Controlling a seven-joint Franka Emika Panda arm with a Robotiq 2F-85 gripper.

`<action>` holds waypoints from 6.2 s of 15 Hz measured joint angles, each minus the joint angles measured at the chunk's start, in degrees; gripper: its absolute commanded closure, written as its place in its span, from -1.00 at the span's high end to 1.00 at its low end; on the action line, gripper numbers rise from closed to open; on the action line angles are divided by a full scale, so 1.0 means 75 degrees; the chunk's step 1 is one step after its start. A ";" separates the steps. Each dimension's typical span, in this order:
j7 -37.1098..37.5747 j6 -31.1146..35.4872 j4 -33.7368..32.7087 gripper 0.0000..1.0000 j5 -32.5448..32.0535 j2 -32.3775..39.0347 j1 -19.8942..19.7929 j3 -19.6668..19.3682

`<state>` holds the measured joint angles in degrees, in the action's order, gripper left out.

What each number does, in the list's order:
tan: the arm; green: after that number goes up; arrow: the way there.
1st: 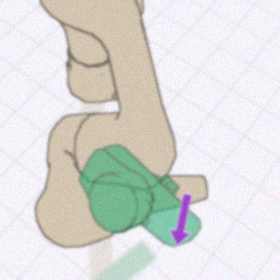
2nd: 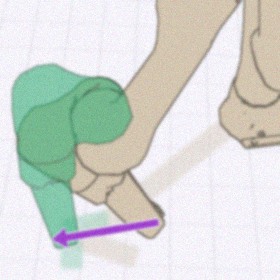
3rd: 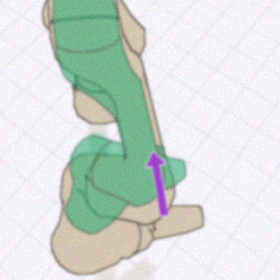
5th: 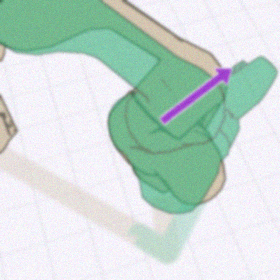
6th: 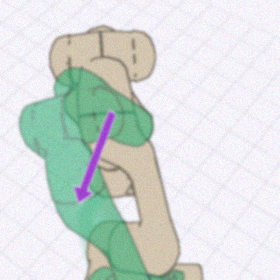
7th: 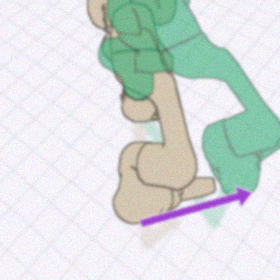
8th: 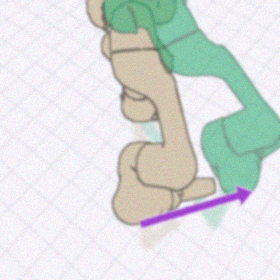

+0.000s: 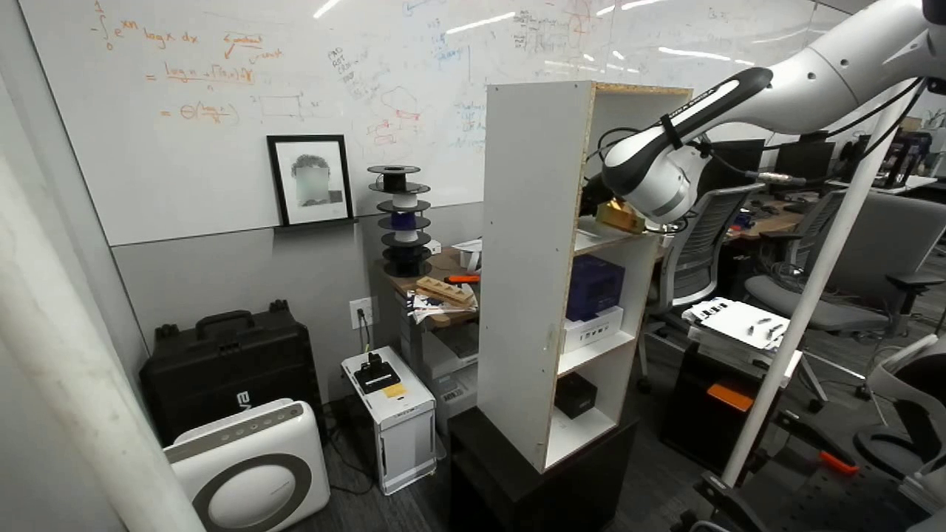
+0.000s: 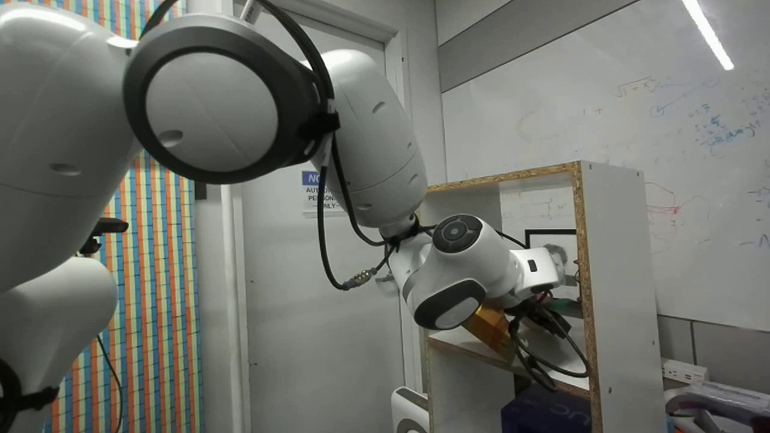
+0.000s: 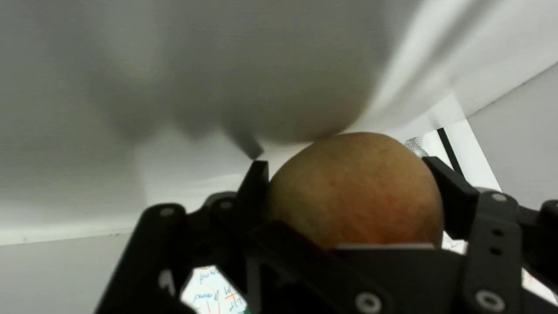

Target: Remove the peach from the top shelf and put it on top of the bookshelf

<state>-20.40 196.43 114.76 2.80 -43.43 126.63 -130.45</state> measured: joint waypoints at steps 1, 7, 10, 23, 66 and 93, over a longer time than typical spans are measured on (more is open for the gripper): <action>0.0033 -0.0048 -0.0075 0.20 -0.0082 -0.0057 0.0003 -0.0001; 0.0175 -0.0223 -0.0061 0.20 -0.0351 -0.0034 -0.0098 0.0016; 0.0322 -0.0578 0.0411 0.20 -0.0351 0.0462 -0.0443 0.0095; 0.0766 -0.6685 0.2469 0.20 -0.0625 0.3651 -0.7161 0.5557; 0.1157 -0.9855 -0.1129 1.00 0.3069 0.4523 -1.7489 1.5988; 0.1151 -0.8310 0.0042 1.00 0.3245 0.4065 -1.7476 1.5917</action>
<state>-11.77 134.11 115.08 27.14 -12.95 -4.44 -11.08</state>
